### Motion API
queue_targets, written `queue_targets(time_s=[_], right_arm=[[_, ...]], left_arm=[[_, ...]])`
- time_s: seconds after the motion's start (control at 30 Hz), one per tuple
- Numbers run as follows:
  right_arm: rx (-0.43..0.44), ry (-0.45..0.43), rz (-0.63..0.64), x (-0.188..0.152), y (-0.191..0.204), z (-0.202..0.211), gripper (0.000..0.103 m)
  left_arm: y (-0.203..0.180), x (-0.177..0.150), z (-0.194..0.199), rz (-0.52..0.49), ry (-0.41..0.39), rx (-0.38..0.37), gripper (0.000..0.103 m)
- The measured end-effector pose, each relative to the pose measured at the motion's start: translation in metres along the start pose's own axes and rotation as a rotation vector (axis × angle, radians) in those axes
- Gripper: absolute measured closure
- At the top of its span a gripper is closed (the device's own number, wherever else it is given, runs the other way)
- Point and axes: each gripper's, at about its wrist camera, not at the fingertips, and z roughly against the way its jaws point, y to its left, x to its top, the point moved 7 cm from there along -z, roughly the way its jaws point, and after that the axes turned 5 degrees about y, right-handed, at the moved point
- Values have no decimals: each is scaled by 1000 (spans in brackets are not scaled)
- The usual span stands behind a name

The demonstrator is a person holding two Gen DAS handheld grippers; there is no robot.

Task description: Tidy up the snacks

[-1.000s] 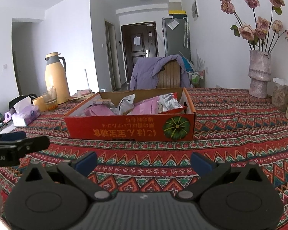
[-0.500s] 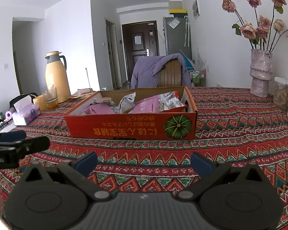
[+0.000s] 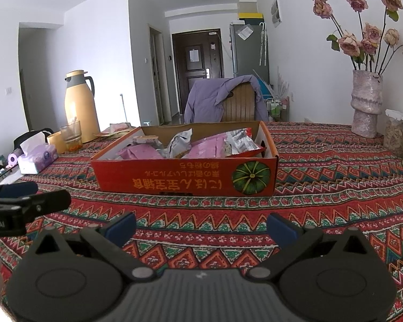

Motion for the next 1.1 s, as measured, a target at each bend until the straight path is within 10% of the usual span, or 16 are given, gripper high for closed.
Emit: queue_targets(time_s=[1.1], right_arm=[[3,10,7,-4,2,-1,0]], left_arm=[[0,-2,0,12,2,-16,0]])
